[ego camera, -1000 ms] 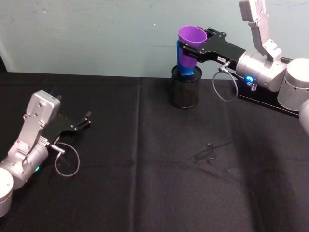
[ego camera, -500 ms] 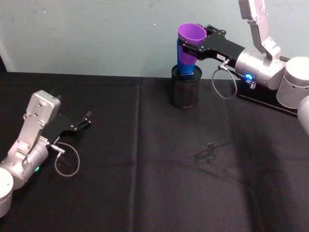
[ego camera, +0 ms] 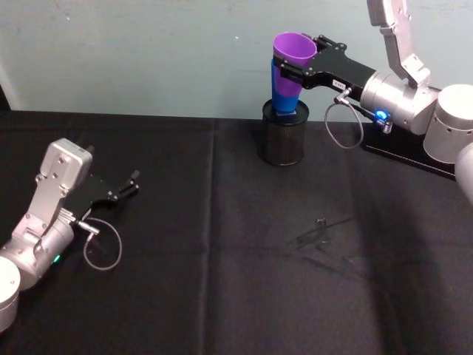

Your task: Pick up one cup with a gripper and tap it against the other cup.

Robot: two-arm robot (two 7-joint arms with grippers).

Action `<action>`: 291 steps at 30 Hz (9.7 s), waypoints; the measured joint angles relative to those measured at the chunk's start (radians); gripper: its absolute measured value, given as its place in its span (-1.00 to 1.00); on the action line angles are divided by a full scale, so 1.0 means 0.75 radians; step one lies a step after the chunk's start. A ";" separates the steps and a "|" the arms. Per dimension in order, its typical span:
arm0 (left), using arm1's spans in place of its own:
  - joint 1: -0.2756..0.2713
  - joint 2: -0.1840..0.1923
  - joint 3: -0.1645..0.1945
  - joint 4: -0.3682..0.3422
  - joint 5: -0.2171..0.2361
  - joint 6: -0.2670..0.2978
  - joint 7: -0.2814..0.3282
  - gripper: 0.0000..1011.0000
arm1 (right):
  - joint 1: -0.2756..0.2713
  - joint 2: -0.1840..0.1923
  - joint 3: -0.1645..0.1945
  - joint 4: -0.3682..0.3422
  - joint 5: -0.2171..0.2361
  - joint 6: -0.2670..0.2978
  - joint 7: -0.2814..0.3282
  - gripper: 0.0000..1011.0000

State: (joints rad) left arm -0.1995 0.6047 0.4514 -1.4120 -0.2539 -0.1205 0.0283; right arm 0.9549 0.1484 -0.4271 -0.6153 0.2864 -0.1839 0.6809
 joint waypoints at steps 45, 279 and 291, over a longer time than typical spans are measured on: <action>0.000 0.000 0.000 0.000 0.000 0.000 0.000 0.99 | -0.003 0.003 -0.004 -0.006 0.002 0.001 -0.001 0.45; 0.000 0.000 0.000 0.000 0.000 0.000 0.000 0.99 | -0.790 0.429 -0.082 -0.788 0.147 0.010 0.008 0.98; 0.000 0.000 0.000 0.000 0.000 0.000 0.000 0.99 | -0.816 0.431 -0.043 -0.858 0.186 -0.017 0.007 0.98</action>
State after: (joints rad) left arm -0.1995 0.6047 0.4514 -1.4120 -0.2539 -0.1205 0.0283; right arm 0.3426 0.4719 -0.4596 -1.2590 0.4261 -0.1964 0.6860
